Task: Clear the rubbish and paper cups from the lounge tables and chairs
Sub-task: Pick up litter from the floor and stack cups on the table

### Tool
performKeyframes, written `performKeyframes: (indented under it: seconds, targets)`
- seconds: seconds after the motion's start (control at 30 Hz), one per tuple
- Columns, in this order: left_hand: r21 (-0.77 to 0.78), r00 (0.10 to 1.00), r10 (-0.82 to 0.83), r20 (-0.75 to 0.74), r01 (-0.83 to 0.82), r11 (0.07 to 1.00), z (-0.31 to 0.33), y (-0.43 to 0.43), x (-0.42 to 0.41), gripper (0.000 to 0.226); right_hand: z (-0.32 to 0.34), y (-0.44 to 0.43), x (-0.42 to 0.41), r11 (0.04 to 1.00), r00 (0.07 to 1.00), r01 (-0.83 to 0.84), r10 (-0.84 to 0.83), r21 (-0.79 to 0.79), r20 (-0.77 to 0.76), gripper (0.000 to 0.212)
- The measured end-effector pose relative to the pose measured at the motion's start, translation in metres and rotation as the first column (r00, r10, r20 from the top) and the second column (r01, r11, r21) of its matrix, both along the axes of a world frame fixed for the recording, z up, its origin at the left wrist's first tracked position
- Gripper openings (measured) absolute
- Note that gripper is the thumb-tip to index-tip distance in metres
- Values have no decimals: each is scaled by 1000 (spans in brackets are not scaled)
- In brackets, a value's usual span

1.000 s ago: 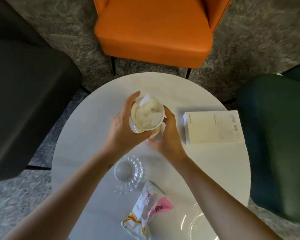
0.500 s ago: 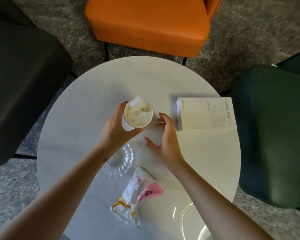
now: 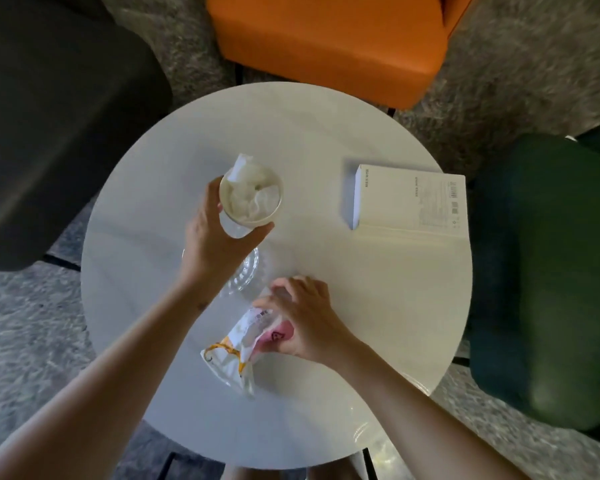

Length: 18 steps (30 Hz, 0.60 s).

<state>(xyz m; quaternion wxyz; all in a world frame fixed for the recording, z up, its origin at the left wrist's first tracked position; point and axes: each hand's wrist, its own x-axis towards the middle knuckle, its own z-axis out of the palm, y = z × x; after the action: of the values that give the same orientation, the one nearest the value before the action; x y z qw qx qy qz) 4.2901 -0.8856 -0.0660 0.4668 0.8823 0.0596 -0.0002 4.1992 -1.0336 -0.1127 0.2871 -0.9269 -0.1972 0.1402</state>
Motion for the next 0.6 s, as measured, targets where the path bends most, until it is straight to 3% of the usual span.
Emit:
performKeyframes:
  seconds: [0.2, 0.6]
  targets:
    - [29, 999, 39, -7, -38, 999, 3, -7, -28, 72, -3, -18, -14, 994, 993, 42, -53, 105, 105, 34]
    - [-60, 989, -146, -16, 145, 988, -4, -65, -52, 66, 32, -129, -6, 953, 928, 230, -276, 199, 252, 17]
